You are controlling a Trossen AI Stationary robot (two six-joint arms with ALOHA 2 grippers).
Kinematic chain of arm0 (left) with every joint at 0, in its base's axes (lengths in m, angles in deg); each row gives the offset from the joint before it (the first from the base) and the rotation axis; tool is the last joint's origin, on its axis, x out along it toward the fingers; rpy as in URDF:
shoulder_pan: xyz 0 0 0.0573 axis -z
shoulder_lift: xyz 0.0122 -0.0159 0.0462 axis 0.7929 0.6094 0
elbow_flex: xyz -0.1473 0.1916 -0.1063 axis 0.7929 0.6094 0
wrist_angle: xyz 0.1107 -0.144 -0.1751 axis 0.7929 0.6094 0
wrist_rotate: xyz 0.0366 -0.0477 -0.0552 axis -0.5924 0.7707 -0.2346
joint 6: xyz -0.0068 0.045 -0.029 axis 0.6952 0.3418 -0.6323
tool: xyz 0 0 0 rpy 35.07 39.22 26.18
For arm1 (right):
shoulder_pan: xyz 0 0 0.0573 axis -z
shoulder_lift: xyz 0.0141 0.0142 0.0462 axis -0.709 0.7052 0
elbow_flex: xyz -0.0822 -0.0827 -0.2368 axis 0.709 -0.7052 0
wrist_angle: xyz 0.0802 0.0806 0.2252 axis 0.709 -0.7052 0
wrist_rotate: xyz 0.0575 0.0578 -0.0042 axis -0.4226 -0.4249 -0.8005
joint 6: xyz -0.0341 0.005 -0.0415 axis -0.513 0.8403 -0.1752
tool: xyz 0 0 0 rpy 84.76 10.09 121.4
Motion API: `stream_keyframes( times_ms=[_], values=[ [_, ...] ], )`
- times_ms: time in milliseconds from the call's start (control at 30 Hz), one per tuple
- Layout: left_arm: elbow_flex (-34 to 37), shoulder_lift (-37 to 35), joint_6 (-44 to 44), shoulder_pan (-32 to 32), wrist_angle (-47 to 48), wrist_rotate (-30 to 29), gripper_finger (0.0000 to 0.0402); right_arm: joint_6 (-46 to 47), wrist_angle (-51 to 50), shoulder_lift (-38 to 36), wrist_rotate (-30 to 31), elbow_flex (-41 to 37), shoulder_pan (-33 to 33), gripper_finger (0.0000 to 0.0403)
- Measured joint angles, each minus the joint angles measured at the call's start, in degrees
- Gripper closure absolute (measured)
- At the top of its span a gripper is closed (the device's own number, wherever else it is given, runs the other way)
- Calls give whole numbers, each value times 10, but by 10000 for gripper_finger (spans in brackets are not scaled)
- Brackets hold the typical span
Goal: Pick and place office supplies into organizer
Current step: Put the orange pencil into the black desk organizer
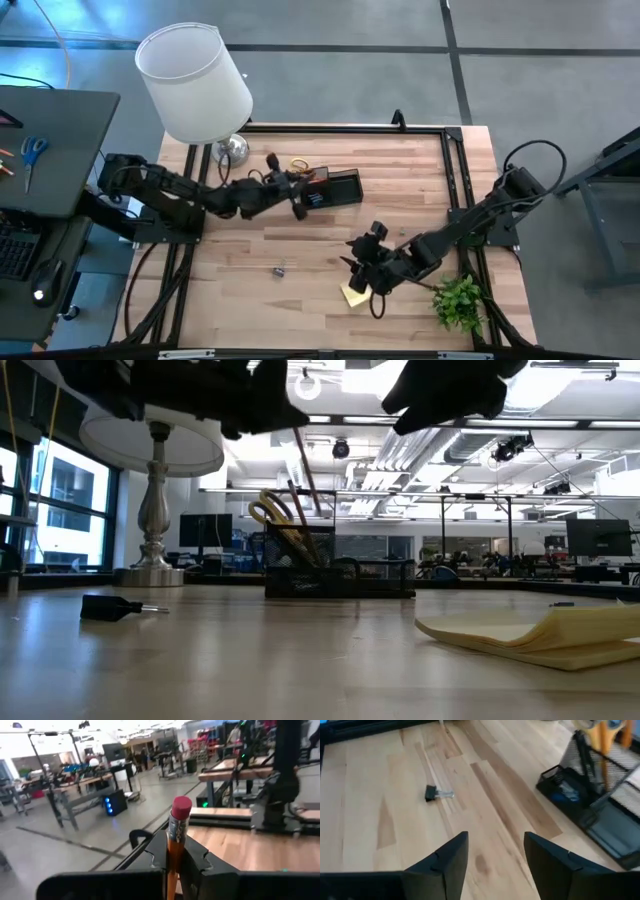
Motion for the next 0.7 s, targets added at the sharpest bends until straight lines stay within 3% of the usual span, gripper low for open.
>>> stream_keyframes(
  times_ms=[200,700],
  values=[
    [0,1,-48,-56,20,77,399,-2,12,33,-14,0,-4,215],
    [0,5,-120,-100,109,131,383,-7,29,41,-18,0,10,215]
  ],
)
